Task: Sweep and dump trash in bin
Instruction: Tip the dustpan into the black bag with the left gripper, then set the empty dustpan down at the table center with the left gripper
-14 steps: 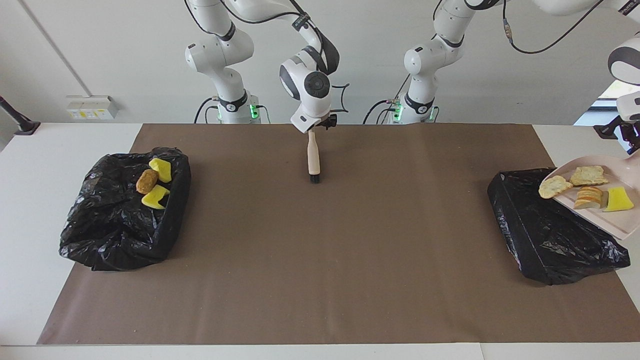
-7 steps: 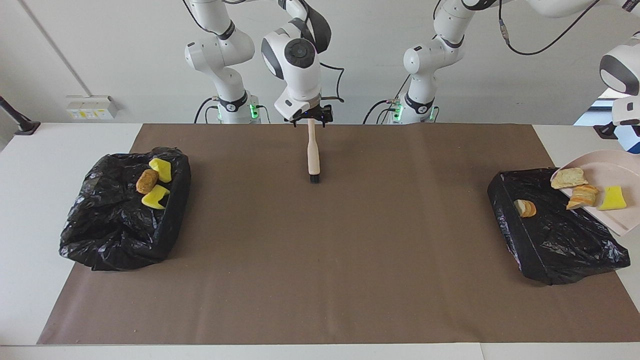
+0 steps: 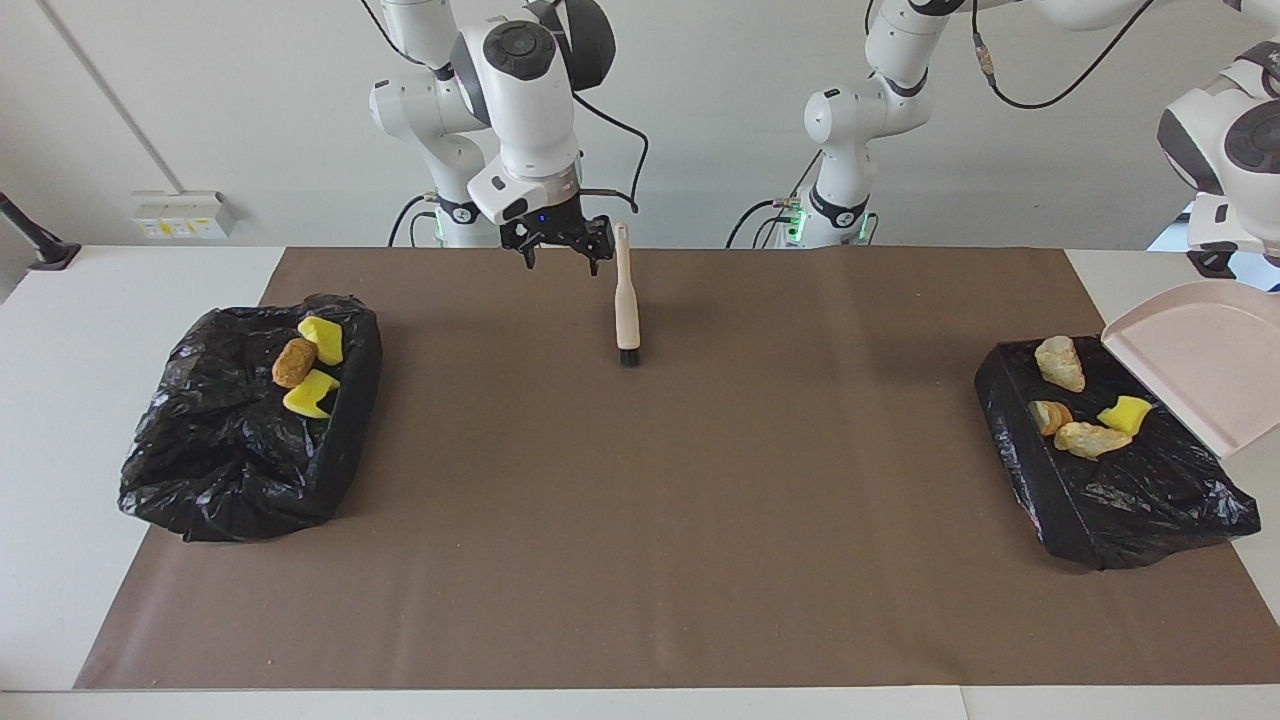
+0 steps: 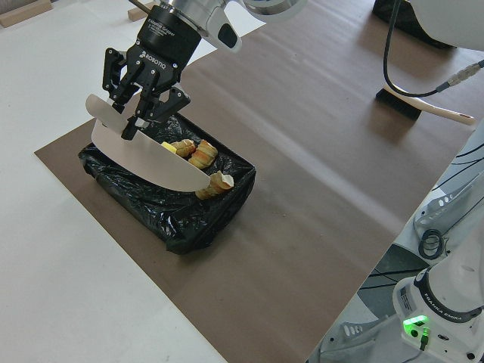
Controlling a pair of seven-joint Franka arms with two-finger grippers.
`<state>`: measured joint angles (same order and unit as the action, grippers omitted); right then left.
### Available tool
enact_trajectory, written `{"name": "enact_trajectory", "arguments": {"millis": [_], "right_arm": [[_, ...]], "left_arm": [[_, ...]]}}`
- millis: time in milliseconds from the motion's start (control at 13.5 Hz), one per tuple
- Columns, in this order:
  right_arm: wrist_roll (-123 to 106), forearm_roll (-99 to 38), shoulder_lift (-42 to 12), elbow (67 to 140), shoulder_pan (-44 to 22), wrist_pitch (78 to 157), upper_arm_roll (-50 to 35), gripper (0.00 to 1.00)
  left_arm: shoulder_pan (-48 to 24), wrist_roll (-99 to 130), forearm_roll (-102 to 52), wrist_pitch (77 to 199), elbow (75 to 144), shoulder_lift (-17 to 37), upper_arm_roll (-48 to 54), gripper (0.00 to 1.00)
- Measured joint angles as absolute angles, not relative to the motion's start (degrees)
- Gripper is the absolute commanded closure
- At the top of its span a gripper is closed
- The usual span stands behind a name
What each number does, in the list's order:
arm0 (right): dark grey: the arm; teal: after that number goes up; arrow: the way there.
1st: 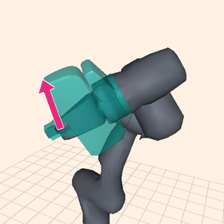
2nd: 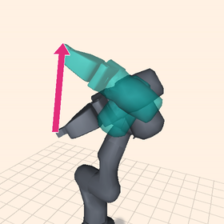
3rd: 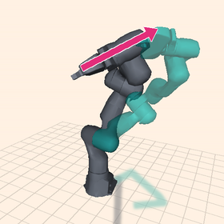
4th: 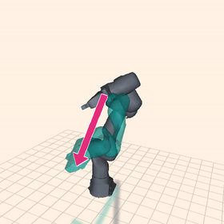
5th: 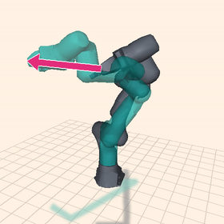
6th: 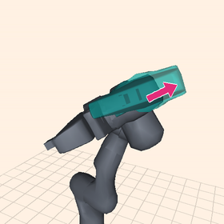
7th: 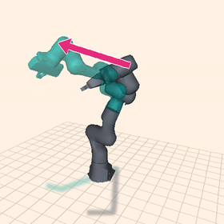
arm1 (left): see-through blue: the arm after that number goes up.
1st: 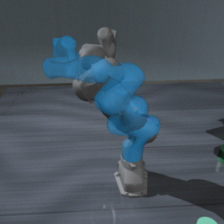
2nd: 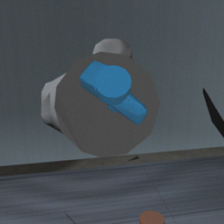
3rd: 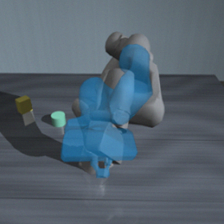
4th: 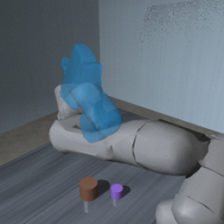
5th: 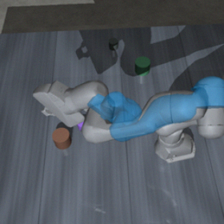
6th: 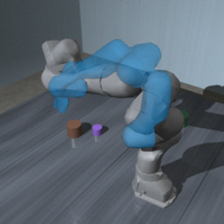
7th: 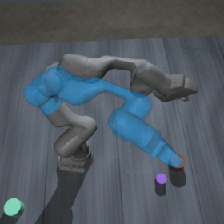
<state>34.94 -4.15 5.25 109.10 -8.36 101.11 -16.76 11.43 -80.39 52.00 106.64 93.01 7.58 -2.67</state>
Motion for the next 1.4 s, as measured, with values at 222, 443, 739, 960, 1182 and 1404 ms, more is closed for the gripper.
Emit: {"name": "enact_trajectory", "arguments": {"millis": [222, 443, 739, 960, 1182, 1404], "right_arm": [[34.64, -0.46, 4.67, 104.94, -5.70, 101.15, -16.72, 0.00], [34.64, 1.44, 4.43, 100.50, -4.76, 100.89, -16.27, 0.00], [34.64, 1.46, 4.48, 95.44, -1.64, 97.42, -15.33, 0.00], [34.63, 1.45, 4.50, 93.17, 1.06, 94.33, -14.84, 0.00], [31.67, 1.43, 4.79, 90.77, 1.87, 90.15, -11.08, 0.00], [23.96, 1.43, 6.07, 89.79, 2.00, 87.51, -5.49, 0.00]], "left_arm": [[10.85, -80.20, 52.93, 105.61, 90.86, 7.33, -2.69, 1.00], [10.63, -80.20, 50.54, 104.21, 90.04, 6.48, -2.25, 1.00], [8.93, -78.69, 37.96, 101.27, 90.23, 6.24, -1.82, 1.00], [8.78, -75.41, 26.87, 101.06, 91.05, 6.28, -1.86, 1.00], [5.75, -65.32, 20.24, 101.05, 93.63, 6.29, -1.67, 1.00], [-1.50, -50.35, 16.65, 101.06, 97.44, 6.30, -1.38, 1.00]]}}
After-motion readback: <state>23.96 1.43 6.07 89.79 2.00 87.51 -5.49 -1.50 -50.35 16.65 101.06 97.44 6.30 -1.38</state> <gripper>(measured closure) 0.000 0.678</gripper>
